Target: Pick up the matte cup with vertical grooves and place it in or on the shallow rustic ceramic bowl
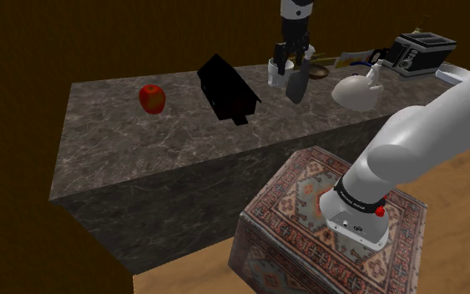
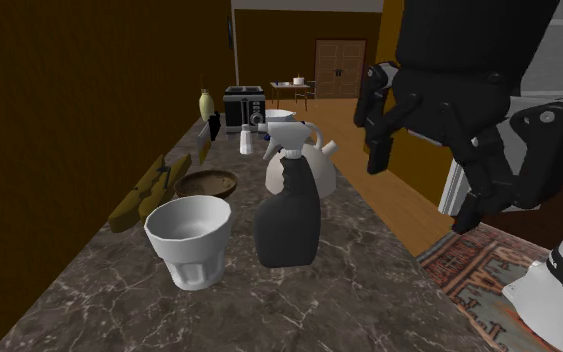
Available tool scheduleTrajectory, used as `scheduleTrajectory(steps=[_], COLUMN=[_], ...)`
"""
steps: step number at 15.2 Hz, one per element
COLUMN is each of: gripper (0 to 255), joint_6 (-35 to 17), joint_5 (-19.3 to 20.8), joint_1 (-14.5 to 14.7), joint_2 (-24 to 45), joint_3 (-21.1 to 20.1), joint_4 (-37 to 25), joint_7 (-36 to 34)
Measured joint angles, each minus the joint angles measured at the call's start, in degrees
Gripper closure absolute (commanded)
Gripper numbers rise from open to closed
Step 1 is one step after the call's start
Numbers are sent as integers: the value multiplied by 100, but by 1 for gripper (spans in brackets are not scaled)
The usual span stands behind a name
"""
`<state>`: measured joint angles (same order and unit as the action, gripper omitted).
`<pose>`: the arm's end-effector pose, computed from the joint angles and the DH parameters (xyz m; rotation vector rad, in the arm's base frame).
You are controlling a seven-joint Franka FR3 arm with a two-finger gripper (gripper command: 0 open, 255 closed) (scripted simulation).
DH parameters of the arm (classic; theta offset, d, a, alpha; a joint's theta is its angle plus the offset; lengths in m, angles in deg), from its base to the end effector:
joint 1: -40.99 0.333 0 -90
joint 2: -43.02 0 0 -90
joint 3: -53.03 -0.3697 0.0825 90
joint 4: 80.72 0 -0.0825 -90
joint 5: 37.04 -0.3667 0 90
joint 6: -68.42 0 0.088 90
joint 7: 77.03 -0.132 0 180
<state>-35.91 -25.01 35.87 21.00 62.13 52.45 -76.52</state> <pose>0.3646 -0.1215 0.5087 3.0002 -0.2400 -0.2071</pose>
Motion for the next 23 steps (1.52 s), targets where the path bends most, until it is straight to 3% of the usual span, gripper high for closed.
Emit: scheduleTrajectory(steps=[9, 19, 23], gripper=[0, 0, 0], joint_6=[-913, -1288, -1482], joint_5=[-4, -508, -565], joint_1=[-252, -682, -750], joint_2=[1743, 3857, 4090], joint_3=[521, 778, 783], joint_4=[-1058, -2996, -3050], joint_7=[602, 1333, 1389])
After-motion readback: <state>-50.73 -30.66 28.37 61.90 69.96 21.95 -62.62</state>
